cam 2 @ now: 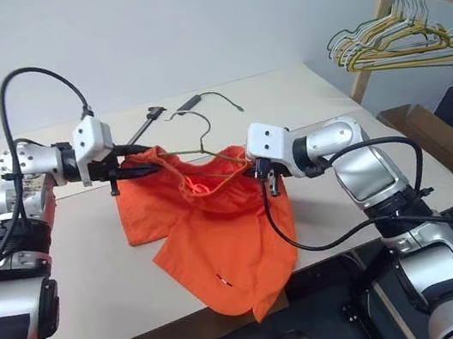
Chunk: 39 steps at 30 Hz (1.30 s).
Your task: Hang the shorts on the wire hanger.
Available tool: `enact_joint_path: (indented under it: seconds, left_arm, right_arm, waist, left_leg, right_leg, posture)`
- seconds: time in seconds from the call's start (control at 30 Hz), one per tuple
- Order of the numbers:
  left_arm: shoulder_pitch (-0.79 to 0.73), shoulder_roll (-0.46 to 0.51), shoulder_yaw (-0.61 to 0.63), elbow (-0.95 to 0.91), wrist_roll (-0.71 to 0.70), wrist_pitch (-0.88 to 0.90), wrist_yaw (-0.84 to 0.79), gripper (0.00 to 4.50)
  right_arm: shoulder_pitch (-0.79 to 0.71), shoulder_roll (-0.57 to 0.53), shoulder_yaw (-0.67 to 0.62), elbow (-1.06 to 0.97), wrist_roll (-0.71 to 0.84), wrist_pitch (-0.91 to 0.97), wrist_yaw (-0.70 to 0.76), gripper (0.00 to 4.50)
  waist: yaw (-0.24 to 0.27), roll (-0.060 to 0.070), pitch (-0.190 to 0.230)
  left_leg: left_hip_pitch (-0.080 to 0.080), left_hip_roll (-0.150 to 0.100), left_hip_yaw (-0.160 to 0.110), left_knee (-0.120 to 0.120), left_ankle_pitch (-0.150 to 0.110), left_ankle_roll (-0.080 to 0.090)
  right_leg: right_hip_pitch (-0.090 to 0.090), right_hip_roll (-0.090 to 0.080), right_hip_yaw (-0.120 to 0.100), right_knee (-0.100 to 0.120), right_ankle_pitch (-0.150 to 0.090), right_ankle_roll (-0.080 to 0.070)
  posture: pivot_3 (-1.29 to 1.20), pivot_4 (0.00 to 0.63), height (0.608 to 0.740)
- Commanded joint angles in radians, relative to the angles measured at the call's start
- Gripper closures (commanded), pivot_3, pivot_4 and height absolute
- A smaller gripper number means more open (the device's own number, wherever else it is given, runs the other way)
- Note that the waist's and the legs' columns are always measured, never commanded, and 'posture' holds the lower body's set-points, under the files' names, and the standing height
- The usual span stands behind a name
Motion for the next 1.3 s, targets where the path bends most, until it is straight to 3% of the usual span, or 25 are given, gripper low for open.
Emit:
enact_joint_path:
  seconds: [0.03, 0.2, 0.53, 0.8, 1.07, 1.3]
  left_arm:
    - [-0.053, 0.023, 0.080, -0.001, -0.063, 0.028, 0.023, 1.63]
    - [-0.045, 0.036, 0.145, -0.012, -0.099, 0.050, 0.064, 0.03]
    - [0.092, -0.021, 0.202, -0.225, -0.215, 0.153, 0.099, 0.03]
    - [0.189, -0.047, 0.228, -0.420, -0.309, 0.277, 0.170, 0.03]
    - [0.198, -0.076, 0.219, -0.461, -0.325, 0.300, 0.200, 0.03]
    - [0.221, -0.110, 0.238, -0.529, -0.381, 0.323, 0.220, 0.03]
  right_arm:
    - [-0.005, -0.027, -0.093, -0.078, 0.047, 0.072, -0.027, 4.50]
    - [0.048, -0.062, -0.173, -0.164, 0.081, 0.202, -0.080, 4.50]
    - [0.104, -0.037, -0.434, -0.373, 0.188, 0.693, -0.325, 4.50]
    - [0.106, -0.006, -0.547, -0.469, 0.138, 1.140, -0.583, 4.50]
    - [0.031, 0.120, -0.641, -0.387, 0.011, 1.176, -0.886, 4.50]
    - [-0.100, 0.219, -0.745, -0.236, -0.201, 1.152, -1.177, 4.50]
  waist:
    - [-0.007, 0.000, 0.000]
    - [-0.017, 0.000, 0.000]
    - [-0.045, 0.000, 0.000]
    - [-0.083, 0.000, 0.000]
    - [-0.135, 0.001, 0.000]
    - [-0.159, 0.001, -0.001]
  left_leg:
    - [0.000, 0.000, -0.001, 0.000, 0.000, 0.000]
    - [0.000, 0.000, -0.005, 0.000, 0.000, 0.000]
    - [0.000, 0.000, -0.006, 0.000, 0.000, 0.000]
    - [0.001, -0.001, -0.007, 0.000, 0.000, 0.000]
    - [0.002, -0.004, -0.008, 0.000, 0.000, 0.000]
    - [0.001, -0.007, -0.010, 0.000, 0.000, 0.001]
  right_leg:
    - [0.000, 0.000, 0.000, 0.000, 0.000, 0.000]
    - [0.000, -0.001, 0.000, 0.002, 0.000, 0.000]
    - [0.000, -0.001, 0.000, 0.003, 0.000, 0.000]
    - [0.000, -0.003, 0.001, 0.002, 0.000, 0.001]
    - [0.001, -0.008, 0.002, 0.003, -0.001, 0.003]
    - [0.001, -0.012, 0.002, 0.003, -0.001, 0.006]
  posture:
    - [-0.12, 0.000, 0.740]
    - [-0.15, 0.000, 0.740]
    - [-0.22, 0.000, 0.740]
    - [-0.25, 0.000, 0.740]
    - [-0.27, 0.000, 0.740]
    - [-0.26, 0.000, 0.740]
